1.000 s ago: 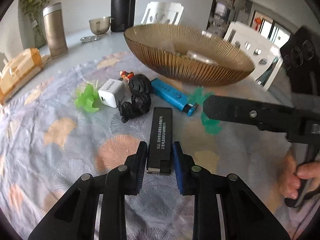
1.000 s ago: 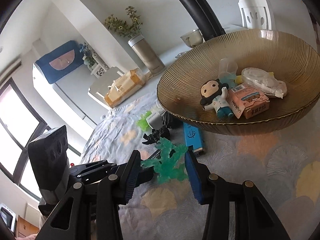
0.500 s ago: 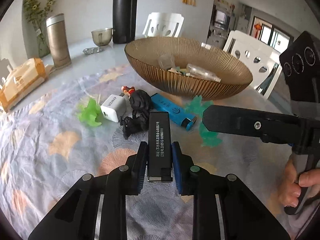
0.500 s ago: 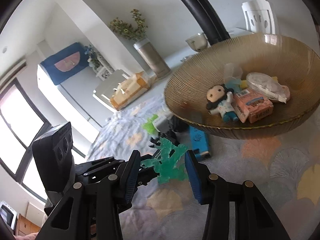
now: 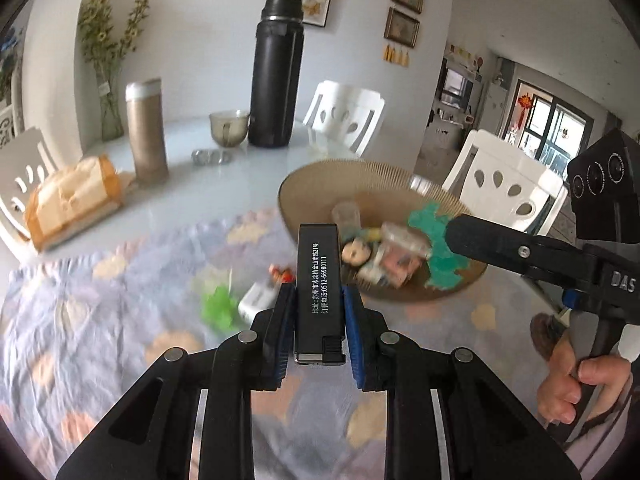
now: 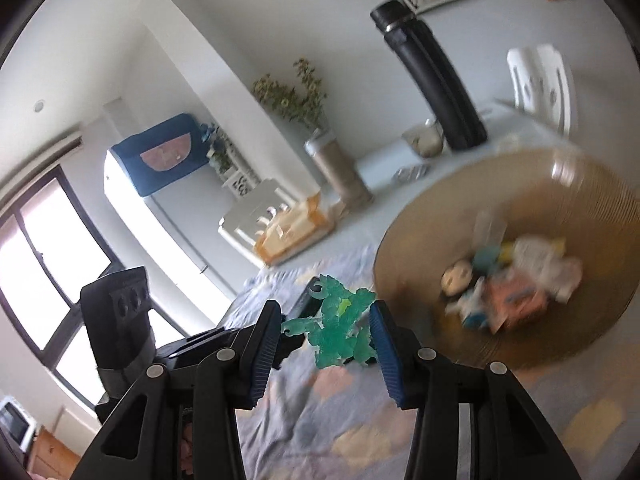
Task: Organize rigid objects
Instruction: 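Carry the USB stick and green toy into the amber bowl and open both tools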
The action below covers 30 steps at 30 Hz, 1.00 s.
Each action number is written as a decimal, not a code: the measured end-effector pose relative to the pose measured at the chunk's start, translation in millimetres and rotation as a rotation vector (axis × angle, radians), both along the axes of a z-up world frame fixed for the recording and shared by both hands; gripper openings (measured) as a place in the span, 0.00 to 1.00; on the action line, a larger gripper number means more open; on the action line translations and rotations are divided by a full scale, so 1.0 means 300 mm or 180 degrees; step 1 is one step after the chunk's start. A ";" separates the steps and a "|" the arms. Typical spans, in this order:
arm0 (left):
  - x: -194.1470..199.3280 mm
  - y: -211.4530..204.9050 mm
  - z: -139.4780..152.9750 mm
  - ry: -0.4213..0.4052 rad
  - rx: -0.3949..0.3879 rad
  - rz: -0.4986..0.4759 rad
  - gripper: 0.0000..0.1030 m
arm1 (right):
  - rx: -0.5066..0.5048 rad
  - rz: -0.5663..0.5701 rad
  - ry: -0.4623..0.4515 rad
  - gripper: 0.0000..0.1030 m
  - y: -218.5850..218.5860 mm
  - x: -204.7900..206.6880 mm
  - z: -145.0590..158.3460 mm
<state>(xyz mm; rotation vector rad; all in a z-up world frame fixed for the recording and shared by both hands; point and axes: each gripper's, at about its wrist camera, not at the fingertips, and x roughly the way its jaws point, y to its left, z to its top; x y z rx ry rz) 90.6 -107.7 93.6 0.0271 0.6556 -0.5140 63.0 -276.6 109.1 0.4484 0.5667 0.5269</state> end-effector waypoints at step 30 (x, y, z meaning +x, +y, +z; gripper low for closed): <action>0.152 -0.266 0.000 -0.0106 0.0053 -0.0065 0.99 | 0.0239 -0.0559 -0.0076 1.00 -0.214 0.105 -0.061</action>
